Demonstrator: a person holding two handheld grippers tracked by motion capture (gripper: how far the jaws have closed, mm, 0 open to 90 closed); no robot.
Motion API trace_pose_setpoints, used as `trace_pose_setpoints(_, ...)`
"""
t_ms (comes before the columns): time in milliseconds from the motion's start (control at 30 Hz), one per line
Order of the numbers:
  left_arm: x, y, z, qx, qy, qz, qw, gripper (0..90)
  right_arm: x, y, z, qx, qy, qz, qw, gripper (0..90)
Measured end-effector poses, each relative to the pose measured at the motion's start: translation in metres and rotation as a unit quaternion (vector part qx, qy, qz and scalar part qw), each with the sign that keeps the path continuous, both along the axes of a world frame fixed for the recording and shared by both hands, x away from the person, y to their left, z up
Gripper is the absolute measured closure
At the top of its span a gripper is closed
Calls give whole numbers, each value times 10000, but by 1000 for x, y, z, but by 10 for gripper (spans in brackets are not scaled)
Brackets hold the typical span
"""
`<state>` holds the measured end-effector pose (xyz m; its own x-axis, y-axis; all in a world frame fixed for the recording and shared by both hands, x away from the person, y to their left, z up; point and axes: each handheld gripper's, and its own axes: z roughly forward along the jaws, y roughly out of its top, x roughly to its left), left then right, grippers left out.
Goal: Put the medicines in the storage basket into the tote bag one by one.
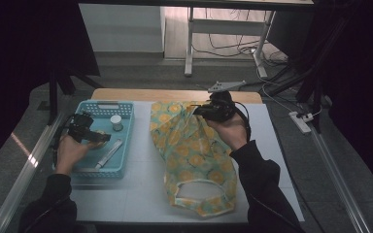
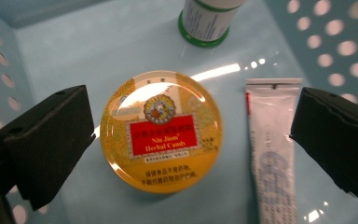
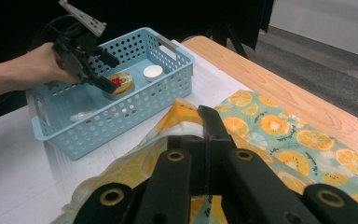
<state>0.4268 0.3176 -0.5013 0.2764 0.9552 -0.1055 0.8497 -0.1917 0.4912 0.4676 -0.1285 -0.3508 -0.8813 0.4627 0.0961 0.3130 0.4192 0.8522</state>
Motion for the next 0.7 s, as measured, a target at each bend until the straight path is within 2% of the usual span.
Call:
trace_pose_setpoints(200,9,-2,-11,99,276,44,9996,0,0,-2,0,-5,-7,1,10000,900)
trace_pose_setpoints(400,14,-5,-15,401,493,33,9980,4,0,-4,-1,11,2,-12,10000,900)
trace_pose_setpoints(600,18,-8,-20,681,688,62,9953,70,0,-5,-2,12,13,-12,10000,900)
trace_pose_setpoints(700,18,-8,-20,698,699,104,9951,124,0,-5,-2,13,12,-11,10000,900)
